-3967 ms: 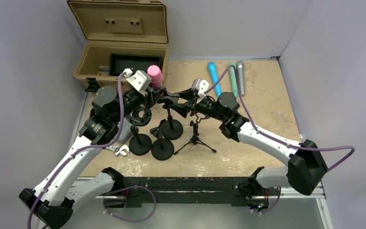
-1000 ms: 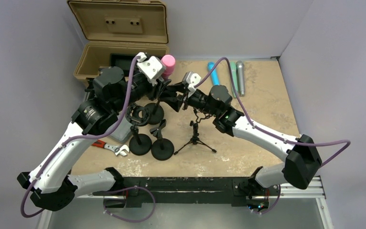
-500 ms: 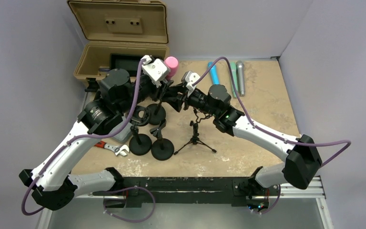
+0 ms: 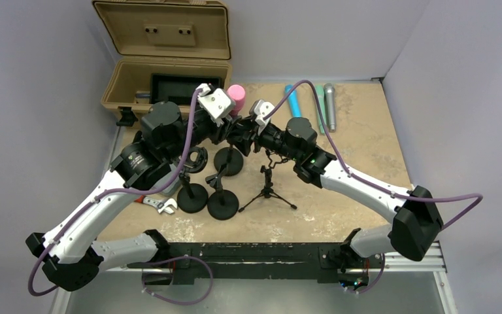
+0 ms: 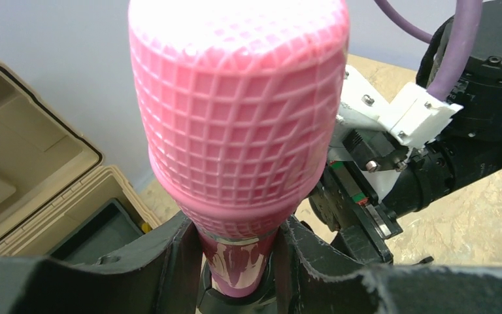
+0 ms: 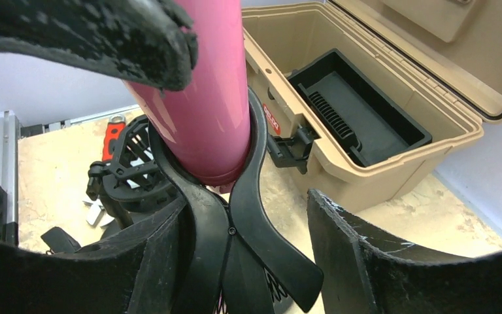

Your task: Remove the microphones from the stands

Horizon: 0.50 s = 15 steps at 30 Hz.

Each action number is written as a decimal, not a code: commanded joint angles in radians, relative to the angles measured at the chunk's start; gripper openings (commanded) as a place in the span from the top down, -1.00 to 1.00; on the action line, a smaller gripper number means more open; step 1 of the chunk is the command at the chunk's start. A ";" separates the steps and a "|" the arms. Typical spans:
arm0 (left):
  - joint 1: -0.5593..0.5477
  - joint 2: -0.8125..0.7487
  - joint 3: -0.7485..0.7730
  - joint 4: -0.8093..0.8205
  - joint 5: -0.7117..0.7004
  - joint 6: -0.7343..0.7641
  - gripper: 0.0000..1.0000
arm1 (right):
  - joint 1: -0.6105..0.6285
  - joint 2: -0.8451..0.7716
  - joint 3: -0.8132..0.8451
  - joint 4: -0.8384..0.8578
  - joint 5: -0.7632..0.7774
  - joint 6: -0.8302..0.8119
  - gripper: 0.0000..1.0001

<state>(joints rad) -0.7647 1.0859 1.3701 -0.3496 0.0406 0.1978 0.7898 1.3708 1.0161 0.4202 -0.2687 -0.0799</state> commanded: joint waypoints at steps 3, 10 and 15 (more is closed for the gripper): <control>-0.032 -0.048 0.010 0.134 0.104 -0.067 1.00 | -0.017 -0.022 0.014 0.075 0.070 -0.039 -0.16; -0.032 -0.045 0.008 0.129 0.092 -0.057 1.00 | -0.018 -0.032 -0.001 0.070 0.072 -0.043 0.07; -0.031 -0.042 0.006 0.129 0.092 -0.057 1.00 | -0.027 -0.042 -0.012 0.068 0.058 -0.044 1.00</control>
<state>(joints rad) -0.7700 1.0801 1.3605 -0.3229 0.0490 0.1940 0.7879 1.3613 1.0061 0.4232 -0.2707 -0.0978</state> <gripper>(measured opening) 0.371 0.513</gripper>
